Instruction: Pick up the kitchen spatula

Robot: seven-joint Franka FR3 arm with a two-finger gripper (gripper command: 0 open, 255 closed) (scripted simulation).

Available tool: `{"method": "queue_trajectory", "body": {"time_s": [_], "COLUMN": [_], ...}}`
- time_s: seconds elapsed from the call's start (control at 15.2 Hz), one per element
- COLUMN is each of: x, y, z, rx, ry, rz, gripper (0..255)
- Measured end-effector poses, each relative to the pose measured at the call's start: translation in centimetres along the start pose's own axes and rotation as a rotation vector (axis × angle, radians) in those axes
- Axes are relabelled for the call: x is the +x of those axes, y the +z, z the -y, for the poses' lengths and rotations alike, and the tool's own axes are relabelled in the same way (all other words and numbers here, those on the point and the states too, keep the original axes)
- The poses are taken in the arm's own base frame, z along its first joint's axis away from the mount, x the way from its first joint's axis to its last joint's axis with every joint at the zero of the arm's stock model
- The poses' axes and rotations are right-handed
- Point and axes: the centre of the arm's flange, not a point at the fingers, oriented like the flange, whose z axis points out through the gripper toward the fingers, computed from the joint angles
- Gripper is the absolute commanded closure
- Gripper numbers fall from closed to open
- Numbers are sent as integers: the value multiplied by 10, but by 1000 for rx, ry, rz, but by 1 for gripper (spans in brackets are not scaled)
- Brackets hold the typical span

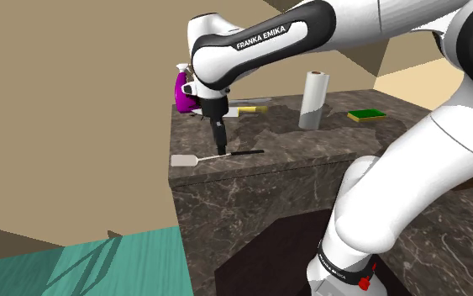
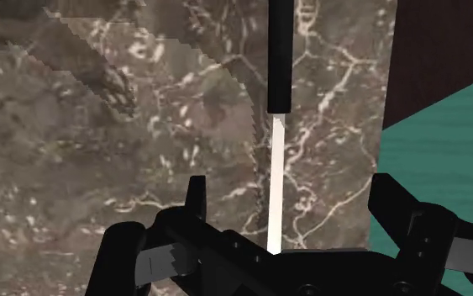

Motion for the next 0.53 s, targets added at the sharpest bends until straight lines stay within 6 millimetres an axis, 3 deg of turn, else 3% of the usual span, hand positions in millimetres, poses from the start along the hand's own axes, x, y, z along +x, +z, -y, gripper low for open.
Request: {"method": "queue_trajectory", "body": {"time_s": [0.26, 0.33, 0.53], "x": [2, 2, 2], "y": [21, 23, 24], "z": [0, 0, -1], "rx": [0, 0, 0], "ry": [-4, -4, -4], "rz": [0, 0, 0], "gripper": [0, 255, 255]}}
